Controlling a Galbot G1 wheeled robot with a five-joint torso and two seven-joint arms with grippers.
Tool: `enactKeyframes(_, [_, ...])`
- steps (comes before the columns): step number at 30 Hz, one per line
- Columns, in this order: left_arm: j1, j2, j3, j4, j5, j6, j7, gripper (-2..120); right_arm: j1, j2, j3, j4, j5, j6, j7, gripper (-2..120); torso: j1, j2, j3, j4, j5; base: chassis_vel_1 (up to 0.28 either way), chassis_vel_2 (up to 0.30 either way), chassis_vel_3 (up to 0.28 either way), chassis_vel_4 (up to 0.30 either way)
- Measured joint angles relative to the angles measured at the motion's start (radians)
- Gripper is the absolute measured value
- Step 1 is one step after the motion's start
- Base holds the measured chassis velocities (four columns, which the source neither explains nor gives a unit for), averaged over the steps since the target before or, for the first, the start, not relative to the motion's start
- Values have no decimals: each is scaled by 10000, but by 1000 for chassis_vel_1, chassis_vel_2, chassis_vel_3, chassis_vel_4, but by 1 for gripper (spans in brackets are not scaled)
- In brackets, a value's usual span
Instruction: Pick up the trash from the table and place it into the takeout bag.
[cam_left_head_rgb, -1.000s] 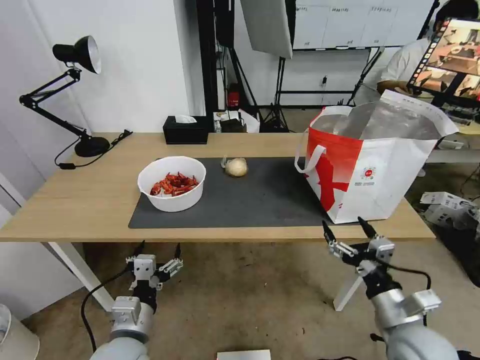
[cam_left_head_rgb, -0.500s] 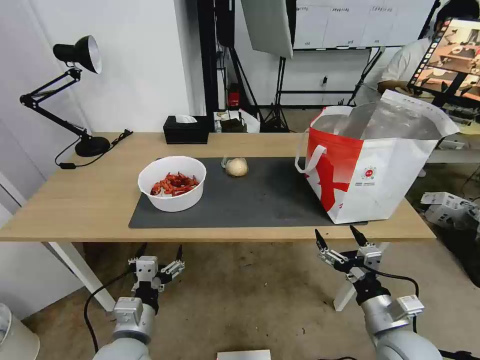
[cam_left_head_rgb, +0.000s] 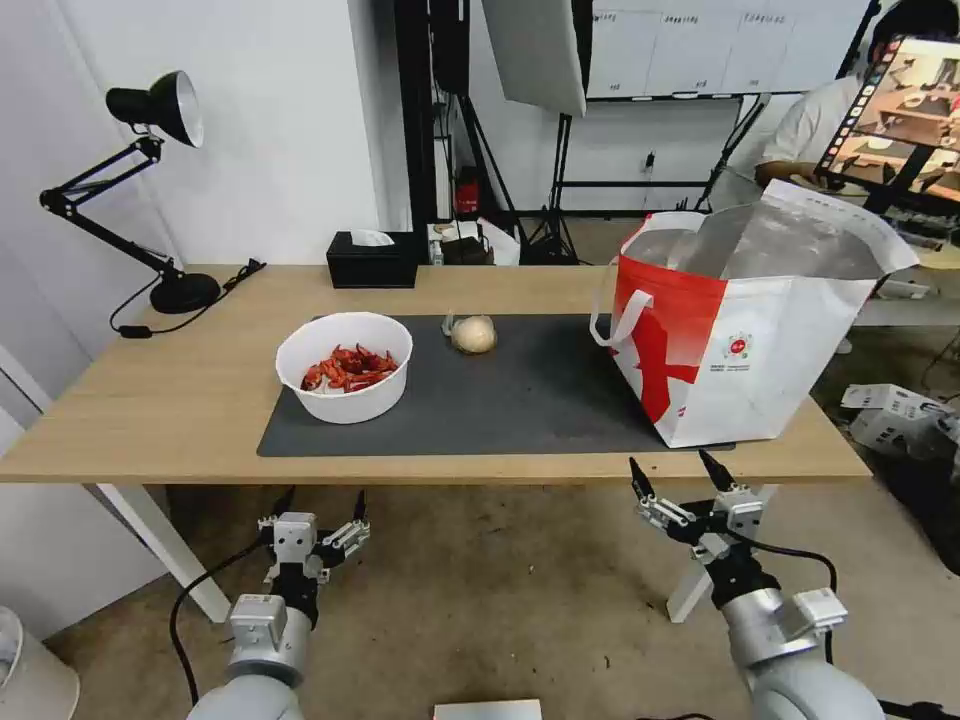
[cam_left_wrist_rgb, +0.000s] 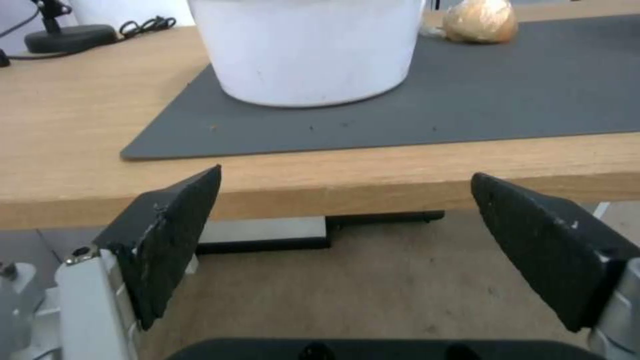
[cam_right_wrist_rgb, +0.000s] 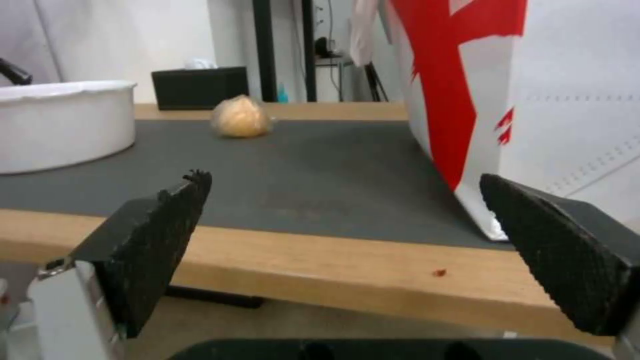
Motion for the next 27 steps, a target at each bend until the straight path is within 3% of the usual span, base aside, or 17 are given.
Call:
enactKeyframes(19, [-56, 97, -11, -18, -35, -2, -7, 100, 483, -208, -304, -246, 441, 246, -201, 100, 1, 0, 0, -1, 4, 0, 0, 0, 0])
enactKeyframes(27, [-8, 215, -84, -125, -51, 4, -23, 100, 3194, -1186, -2244, -667, 1323, -517, -203, 100, 1, 0, 1, 2, 4, 0, 0, 0, 0])
